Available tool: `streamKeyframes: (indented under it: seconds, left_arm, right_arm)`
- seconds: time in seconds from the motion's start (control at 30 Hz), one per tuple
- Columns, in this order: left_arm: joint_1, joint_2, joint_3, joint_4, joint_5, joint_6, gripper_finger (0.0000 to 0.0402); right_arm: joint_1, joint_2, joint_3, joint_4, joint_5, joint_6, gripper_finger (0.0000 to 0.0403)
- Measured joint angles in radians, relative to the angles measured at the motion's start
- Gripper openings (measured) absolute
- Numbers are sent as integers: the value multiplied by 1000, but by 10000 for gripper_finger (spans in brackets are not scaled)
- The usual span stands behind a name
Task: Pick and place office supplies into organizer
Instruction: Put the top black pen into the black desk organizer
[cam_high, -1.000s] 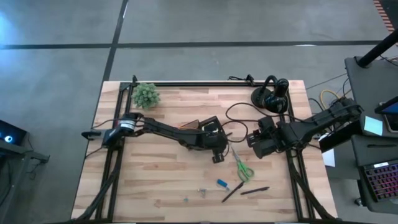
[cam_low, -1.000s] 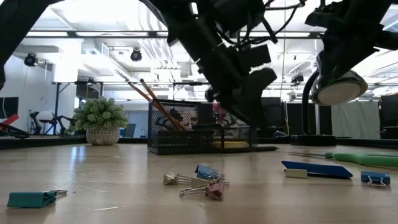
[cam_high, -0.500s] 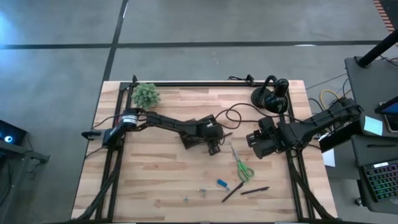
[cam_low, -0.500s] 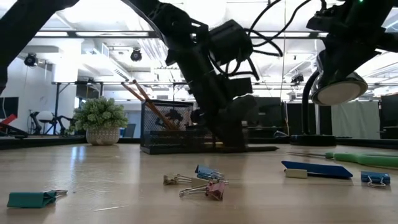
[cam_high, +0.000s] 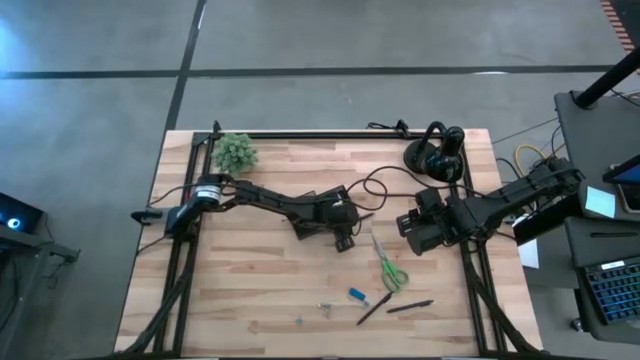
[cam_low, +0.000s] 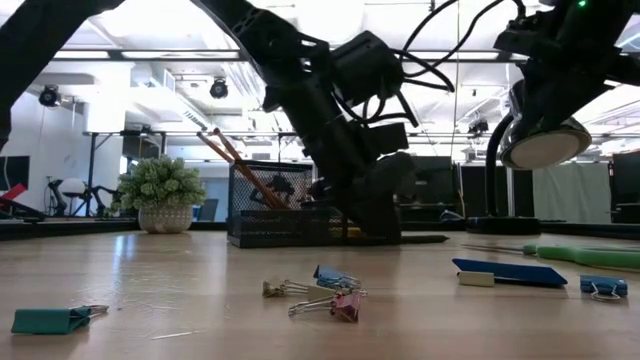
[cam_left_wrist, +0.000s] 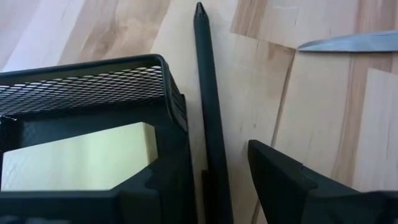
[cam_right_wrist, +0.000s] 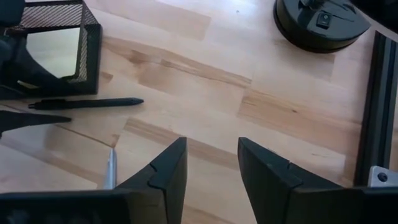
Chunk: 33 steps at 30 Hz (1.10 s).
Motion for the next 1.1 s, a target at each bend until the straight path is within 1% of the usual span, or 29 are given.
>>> streamKeyframes:
  seconds: [0.1,0.2,0.3,0.53,0.63,0.77,0.87,0.93,1.0,1.1]
  left_arm:
    - [0,0,-4,-3,13,-1,152]
    - [4,-1,-4,-7,68,-23,152]
    - [1,-1,-4,-8,76,-24,147]
    - [-2,0,-13,-11,89,-18,89]
    - [-3,0,-13,-27,78,-15,66]
    - [-3,0,-13,-35,59,8,63]
    - [13,0,-12,-66,109,10,72]
    - [19,-1,-14,-84,130,10,70]
    - [19,-13,-14,-83,121,20,58]
    - [19,-24,-1,-90,115,63,27]
  right_arm:
    - [0,0,-2,-1,0,0,134]
    - [0,0,-4,-2,0,0,132]
    - [0,0,-5,-2,0,0,132]
    - [0,0,-5,-2,0,7,128]
    - [0,0,-5,-2,0,19,127]
    - [0,0,-5,-2,0,25,130]
    - [0,0,-5,-2,0,26,129]
    - [0,0,-5,-2,0,26,127]
    - [0,0,-5,-2,0,26,125]
    - [0,0,-5,-2,0,26,126]
